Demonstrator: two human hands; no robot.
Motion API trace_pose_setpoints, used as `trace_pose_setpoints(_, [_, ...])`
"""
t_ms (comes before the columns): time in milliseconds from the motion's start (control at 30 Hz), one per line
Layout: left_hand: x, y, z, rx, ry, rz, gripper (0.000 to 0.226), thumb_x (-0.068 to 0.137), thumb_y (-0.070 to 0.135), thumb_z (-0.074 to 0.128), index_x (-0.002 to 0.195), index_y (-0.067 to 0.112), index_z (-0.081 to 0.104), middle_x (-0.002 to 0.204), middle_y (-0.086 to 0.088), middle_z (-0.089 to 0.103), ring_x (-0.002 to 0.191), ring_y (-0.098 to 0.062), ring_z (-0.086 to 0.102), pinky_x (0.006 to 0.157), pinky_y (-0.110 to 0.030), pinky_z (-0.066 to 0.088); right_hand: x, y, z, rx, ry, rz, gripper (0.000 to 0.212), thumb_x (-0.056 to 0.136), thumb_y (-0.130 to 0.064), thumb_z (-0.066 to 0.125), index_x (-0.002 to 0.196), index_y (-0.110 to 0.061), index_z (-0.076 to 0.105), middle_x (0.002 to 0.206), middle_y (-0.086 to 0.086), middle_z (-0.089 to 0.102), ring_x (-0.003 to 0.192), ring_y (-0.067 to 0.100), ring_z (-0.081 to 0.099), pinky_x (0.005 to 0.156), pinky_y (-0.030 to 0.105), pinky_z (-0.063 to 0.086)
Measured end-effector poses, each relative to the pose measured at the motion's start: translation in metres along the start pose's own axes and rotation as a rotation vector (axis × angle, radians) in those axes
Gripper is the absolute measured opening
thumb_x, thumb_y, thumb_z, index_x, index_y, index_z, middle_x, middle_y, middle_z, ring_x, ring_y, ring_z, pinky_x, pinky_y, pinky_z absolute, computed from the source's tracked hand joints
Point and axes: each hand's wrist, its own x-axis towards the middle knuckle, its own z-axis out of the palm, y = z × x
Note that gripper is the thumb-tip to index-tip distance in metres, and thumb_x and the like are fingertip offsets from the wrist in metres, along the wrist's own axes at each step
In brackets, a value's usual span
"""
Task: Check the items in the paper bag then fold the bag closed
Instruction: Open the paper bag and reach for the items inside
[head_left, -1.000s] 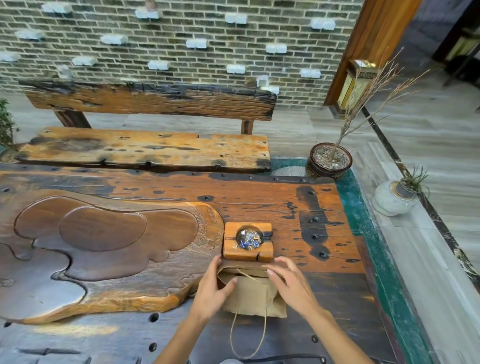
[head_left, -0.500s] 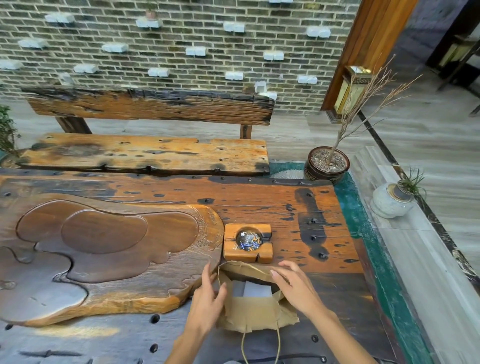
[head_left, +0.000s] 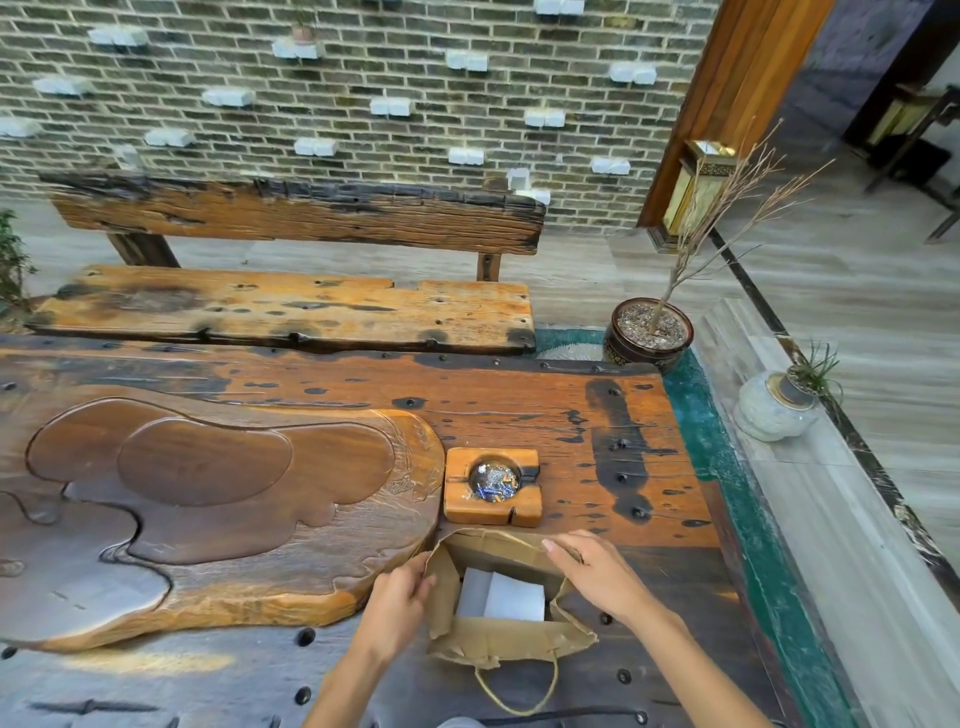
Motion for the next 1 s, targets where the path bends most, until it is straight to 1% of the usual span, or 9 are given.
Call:
trace_pose_setpoints(200, [0.0,0.005,-0.004,-0.168,-0.069,-0.01,0.029,0.095,0.001,0.054,0.119,0.012,0.066,0.105,-0.009,0.076,0.104,-0.019,0.07,0.095,-0.039,0.056,-0.02,-0.018,-0.003,-0.045,0.041,0.061,0.037,0.093,-0.054,0.054,0.127,-0.043,0.057,0.121,-0.018,0.057,0.115,0.004,0.053,0.091,0.029,0.046])
trace_pose_setpoints(400, [0.0,0.011,0.0,-0.219,-0.074,-0.047,0.031,0.094,0.0,0.054,0.124,0.004,0.063,0.112,-0.008,0.072,0.108,-0.015,0.066,0.097,-0.036,0.056,-0.057,-0.024,-0.01,-0.056,0.019,0.049,0.051,0.089,-0.038,0.067,0.133,-0.049,0.043,0.123,-0.024,0.05,0.116,0.0,0.049,0.1,0.027,0.044])
trace_pose_setpoints(533, [0.0,0.007,0.002,-0.207,-0.056,-0.049,0.028,0.094,0.0,0.056,0.12,0.005,0.065,0.107,-0.001,0.071,0.091,0.001,0.064,0.087,-0.025,0.055,-0.083,-0.026,-0.013,-0.14,0.109,0.04,0.023,0.088,-0.028,0.069,0.098,-0.044,0.056,0.103,-0.019,0.059,0.097,0.002,0.057,0.088,0.018,0.046])
trace_pose_setpoints(633, [0.0,0.006,0.003,-0.227,-0.06,-0.046,0.027,0.093,-0.001,0.056,0.116,0.007,0.067,0.102,-0.002,0.074,0.097,-0.006,0.068,0.088,-0.032,0.058,-0.101,-0.029,-0.013,-0.222,0.04,0.002,0.012,0.088,-0.025,0.067,0.08,-0.034,0.071,0.086,-0.007,0.074,0.077,-0.002,0.065,0.075,0.008,0.048])
trace_pose_setpoints(733, [0.001,0.006,0.002,-0.228,-0.069,-0.056,0.026,0.094,0.0,0.056,0.115,0.011,0.066,0.103,-0.002,0.072,0.103,-0.012,0.065,0.092,-0.037,0.058,-0.098,-0.037,0.011,-0.311,-0.15,-0.114,0.017,0.096,-0.025,0.062,0.096,-0.026,0.079,0.102,-0.017,0.074,0.099,-0.007,0.065,0.095,0.01,0.045])
trace_pose_setpoints(800, [0.002,0.005,0.002,-0.217,-0.08,-0.046,0.028,0.093,0.0,0.056,0.117,0.01,0.066,0.105,-0.005,0.074,0.104,-0.016,0.067,0.093,-0.039,0.057,-0.094,-0.036,0.035,-0.165,-0.135,-0.104,0.022,0.097,-0.005,0.057,0.106,-0.009,0.077,0.123,0.002,0.064,0.119,0.011,0.059,0.104,0.017,0.039])
trace_pose_setpoints(833, [0.002,0.005,0.002,-0.212,-0.086,-0.043,0.029,0.093,0.0,0.056,0.118,0.009,0.066,0.106,-0.007,0.075,0.105,-0.019,0.068,0.094,-0.04,0.057,-0.089,-0.036,0.043,-0.132,-0.156,-0.1,0.027,0.099,-0.005,0.054,0.122,-0.005,0.068,0.139,0.003,0.053,0.134,0.018,0.048,0.11,0.018,0.031])
trace_pose_setpoints(900, [0.003,0.004,0.002,-0.202,-0.091,-0.038,0.031,0.091,-0.002,0.056,0.119,0.006,0.066,0.107,-0.01,0.076,0.107,-0.022,0.069,0.095,-0.039,0.056,-0.078,-0.036,0.063,-0.154,-0.308,-0.312,0.046,0.105,-0.017,0.042,0.15,-0.018,0.037,0.158,-0.009,0.026,0.15,0.013,0.022,0.113,0.014,0.015])
trace_pose_setpoints(1000, [0.002,0.005,0.0,-0.207,-0.101,-0.037,0.033,0.09,-0.006,0.056,0.121,0.003,0.066,0.11,-0.006,0.076,0.108,-0.015,0.069,0.099,-0.036,0.054,-0.061,-0.055,0.065,-0.237,-0.211,-0.137,0.049,0.106,-0.011,0.038,0.154,-0.014,0.028,0.164,-0.001,0.017,0.152,0.016,0.018,0.119,0.019,0.01])
